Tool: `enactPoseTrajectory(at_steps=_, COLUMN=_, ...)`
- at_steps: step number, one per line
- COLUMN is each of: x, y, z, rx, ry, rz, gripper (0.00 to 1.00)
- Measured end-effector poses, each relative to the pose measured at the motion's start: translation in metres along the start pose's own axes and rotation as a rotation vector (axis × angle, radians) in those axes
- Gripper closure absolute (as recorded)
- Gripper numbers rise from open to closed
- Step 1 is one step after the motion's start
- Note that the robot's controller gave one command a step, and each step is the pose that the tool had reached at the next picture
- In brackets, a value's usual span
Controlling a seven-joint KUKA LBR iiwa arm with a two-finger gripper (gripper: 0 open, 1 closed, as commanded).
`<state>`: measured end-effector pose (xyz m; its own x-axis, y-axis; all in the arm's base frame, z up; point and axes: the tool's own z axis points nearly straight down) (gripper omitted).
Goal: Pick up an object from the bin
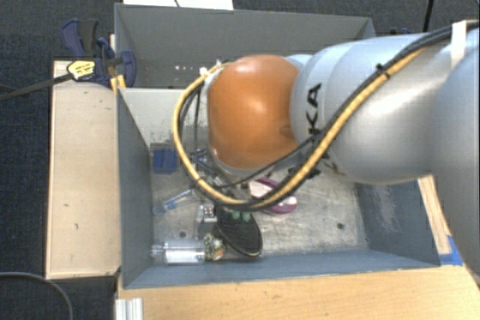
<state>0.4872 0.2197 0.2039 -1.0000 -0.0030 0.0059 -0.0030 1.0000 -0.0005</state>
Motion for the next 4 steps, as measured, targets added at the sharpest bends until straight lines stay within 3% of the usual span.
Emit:
enactPoseTrajectory(at_steps=1, x=-0.046, y=-0.035, z=0.133, rx=-0.008, ry=-0.019, rz=0.047, gripper=0.0)
enactPoseTrajectory(at_steps=2, x=-0.045, y=-0.035, z=0.131, rx=-0.006, ry=-0.017, rz=0.051, gripper=1.0)
enactPoseTrajectory(at_steps=3, x=-0.054, y=-0.01, z=0.037, rx=-0.001, ry=-0.013, rz=-0.591, gripper=1.0)
enactPoseTrajectory(at_steps=4, x=-0.058, y=-0.016, z=-0.028, rx=0.001, ry=-0.016, rz=-0.648, gripper=1.0)
